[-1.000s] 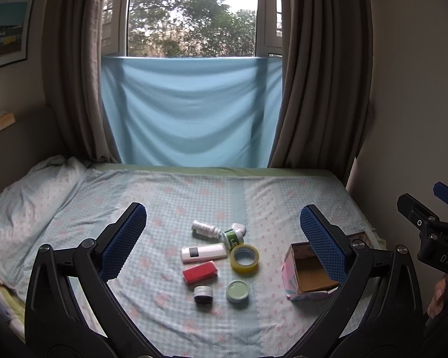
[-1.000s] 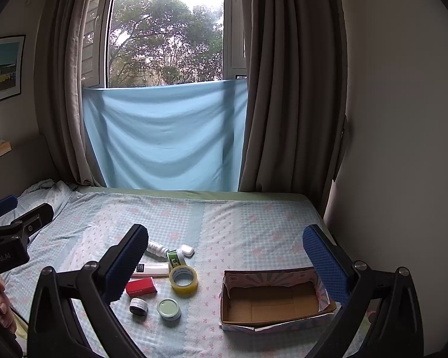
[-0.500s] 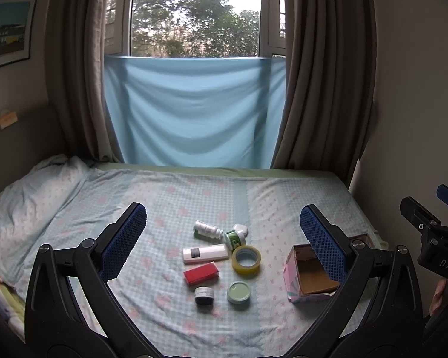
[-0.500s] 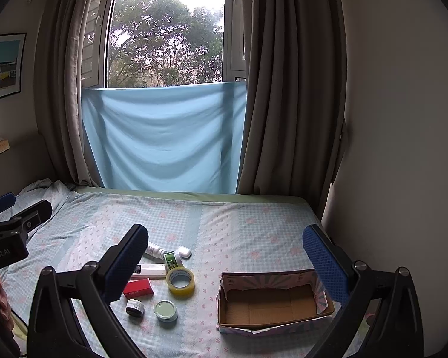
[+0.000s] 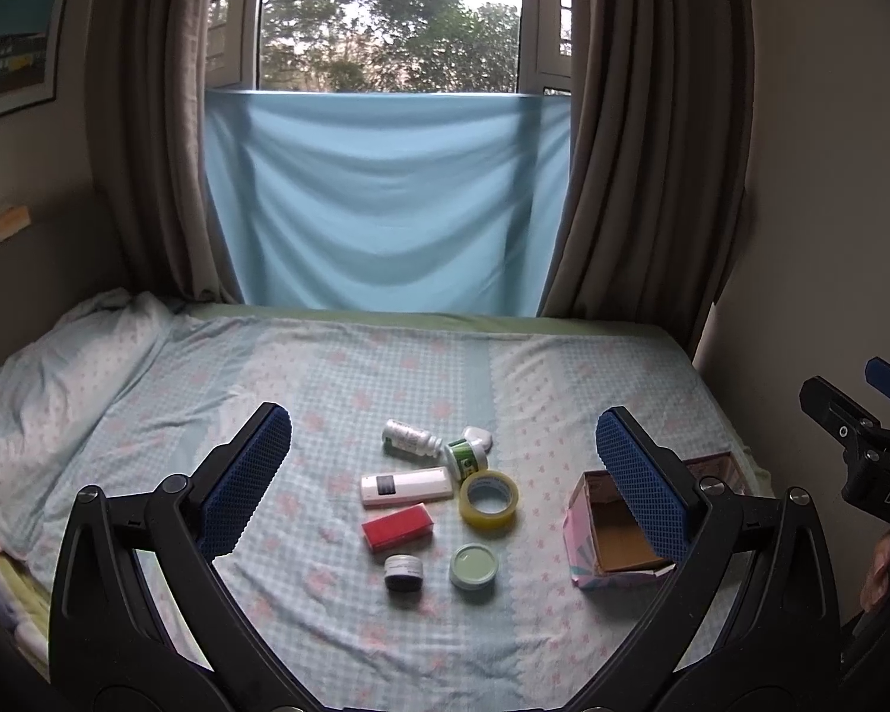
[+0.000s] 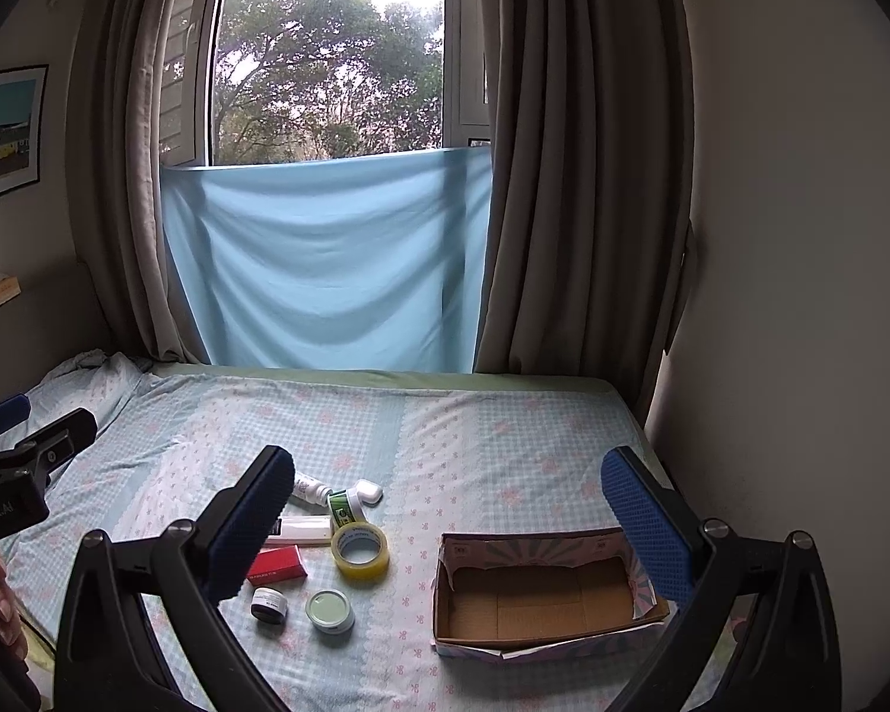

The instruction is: Organize rigid objects

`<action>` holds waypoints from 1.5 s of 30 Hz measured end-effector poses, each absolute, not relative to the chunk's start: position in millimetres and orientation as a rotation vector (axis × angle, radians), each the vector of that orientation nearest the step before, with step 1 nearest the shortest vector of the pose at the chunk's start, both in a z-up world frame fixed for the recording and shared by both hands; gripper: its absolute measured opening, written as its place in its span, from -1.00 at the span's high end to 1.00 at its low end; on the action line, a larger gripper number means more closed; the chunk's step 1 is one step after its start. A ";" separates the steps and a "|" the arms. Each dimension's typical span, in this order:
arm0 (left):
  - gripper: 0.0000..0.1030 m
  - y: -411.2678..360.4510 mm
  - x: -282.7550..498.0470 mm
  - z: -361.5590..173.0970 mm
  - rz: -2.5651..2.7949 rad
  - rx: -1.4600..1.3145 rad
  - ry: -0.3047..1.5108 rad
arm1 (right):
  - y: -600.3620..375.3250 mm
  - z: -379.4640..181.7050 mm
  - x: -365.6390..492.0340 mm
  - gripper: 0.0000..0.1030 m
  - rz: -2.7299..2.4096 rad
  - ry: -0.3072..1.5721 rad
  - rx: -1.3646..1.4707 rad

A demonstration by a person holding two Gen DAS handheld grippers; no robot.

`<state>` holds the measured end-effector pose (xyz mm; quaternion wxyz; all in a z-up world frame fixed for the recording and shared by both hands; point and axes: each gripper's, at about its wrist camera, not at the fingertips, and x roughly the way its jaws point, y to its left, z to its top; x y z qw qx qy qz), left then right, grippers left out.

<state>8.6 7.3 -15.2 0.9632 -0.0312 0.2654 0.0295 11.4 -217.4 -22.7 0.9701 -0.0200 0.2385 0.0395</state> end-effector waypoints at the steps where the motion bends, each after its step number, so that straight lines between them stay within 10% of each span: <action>1: -0.98 8.3 11.3 -18.9 0.057 -0.063 0.556 | -217.1 -24.9 13.6 -1.00 0.089 0.492 -0.047; 45: -0.85 54.4 284.1 -433.4 -0.370 0.363 1.511 | -70.5 -437.4 327.3 -1.00 0.178 1.534 0.000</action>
